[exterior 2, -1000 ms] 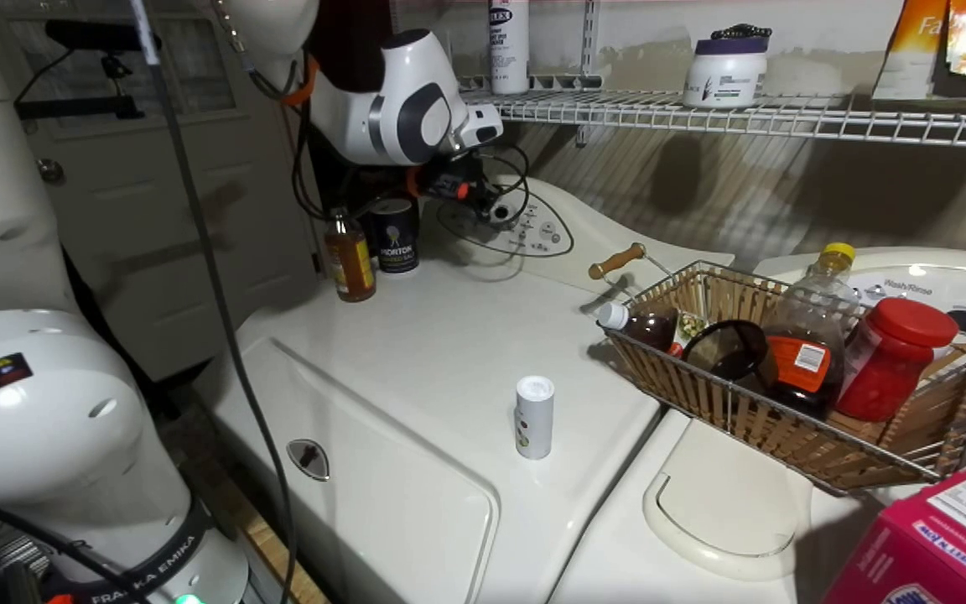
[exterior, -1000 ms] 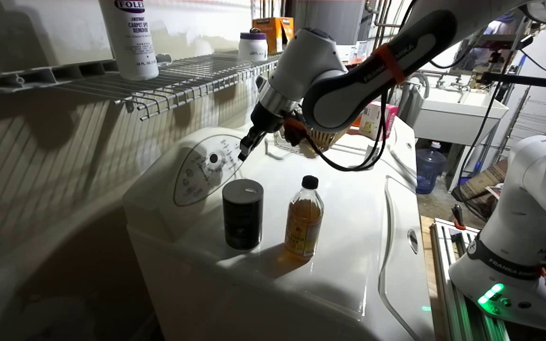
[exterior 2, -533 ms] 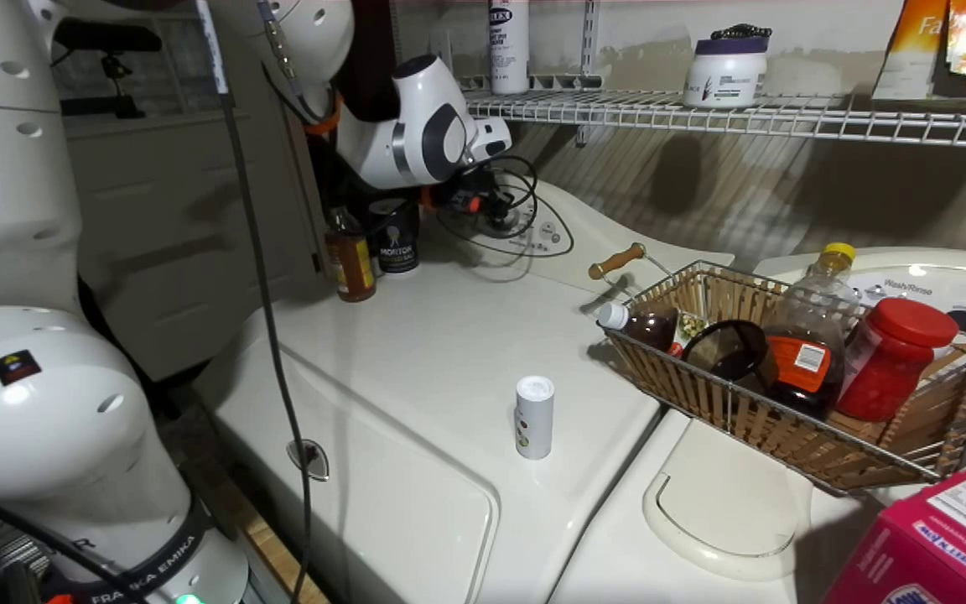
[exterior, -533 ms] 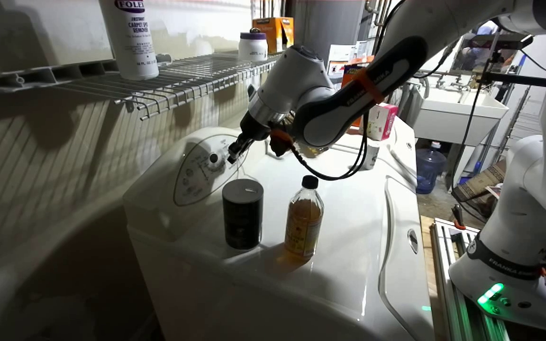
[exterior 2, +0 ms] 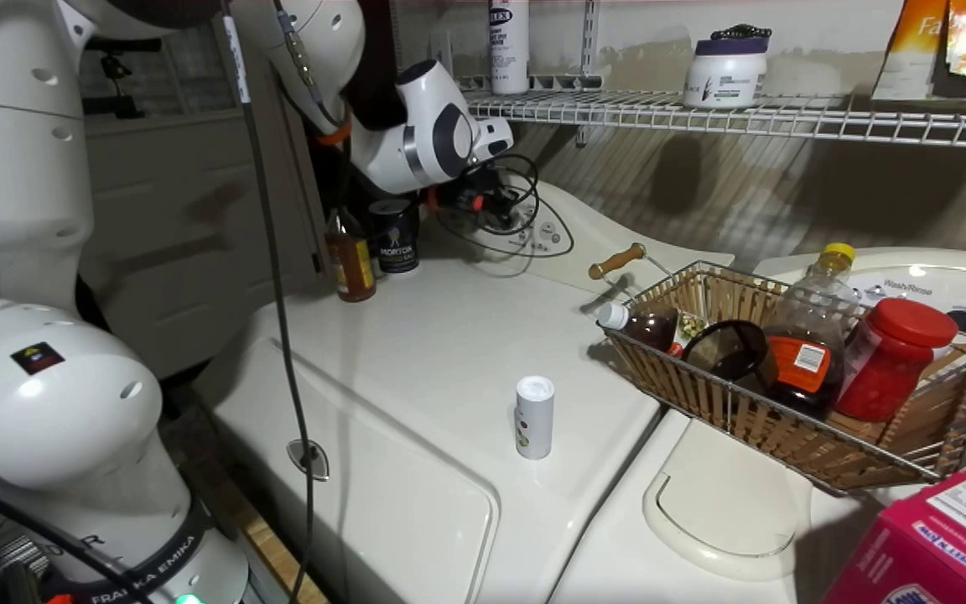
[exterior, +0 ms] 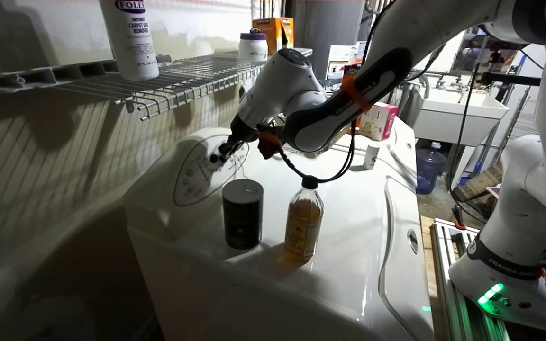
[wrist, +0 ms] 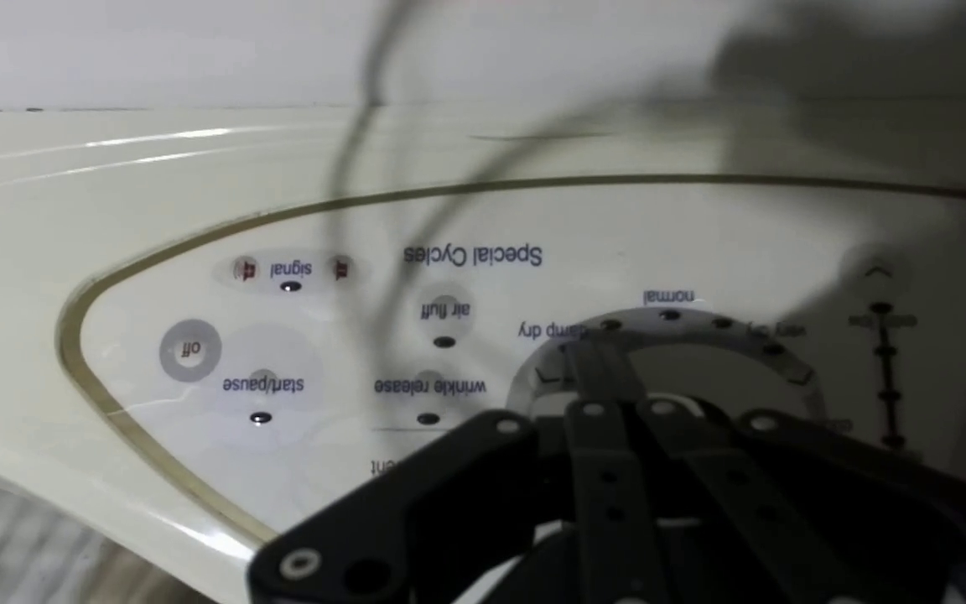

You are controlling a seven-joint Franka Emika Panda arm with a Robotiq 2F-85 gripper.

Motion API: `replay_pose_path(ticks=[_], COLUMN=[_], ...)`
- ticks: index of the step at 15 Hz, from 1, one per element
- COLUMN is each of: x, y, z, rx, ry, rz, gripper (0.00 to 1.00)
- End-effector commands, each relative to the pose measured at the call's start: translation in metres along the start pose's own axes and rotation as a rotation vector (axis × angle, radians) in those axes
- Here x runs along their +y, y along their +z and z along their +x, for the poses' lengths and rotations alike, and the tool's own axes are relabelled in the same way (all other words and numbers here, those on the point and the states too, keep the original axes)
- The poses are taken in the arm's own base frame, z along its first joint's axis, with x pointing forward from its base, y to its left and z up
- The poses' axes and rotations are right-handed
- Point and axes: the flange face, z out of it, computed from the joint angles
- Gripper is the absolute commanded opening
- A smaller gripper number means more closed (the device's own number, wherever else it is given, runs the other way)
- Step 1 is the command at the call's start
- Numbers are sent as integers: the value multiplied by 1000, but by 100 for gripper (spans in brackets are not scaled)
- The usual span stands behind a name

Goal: Press a button on the washing machine on the left.

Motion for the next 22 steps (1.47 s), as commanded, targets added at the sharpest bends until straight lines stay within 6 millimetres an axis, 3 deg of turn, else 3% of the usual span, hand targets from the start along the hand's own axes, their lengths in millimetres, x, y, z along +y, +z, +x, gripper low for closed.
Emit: replay_pose_path(ticks=[1, 8, 22], x=[-4, -12, -11], y=[8, 0, 4], z=[8, 6, 8], rx=[4, -28, -51], ry=[9, 9, 6], rz=[-50, -79, -131], gripper=[0, 0, 0])
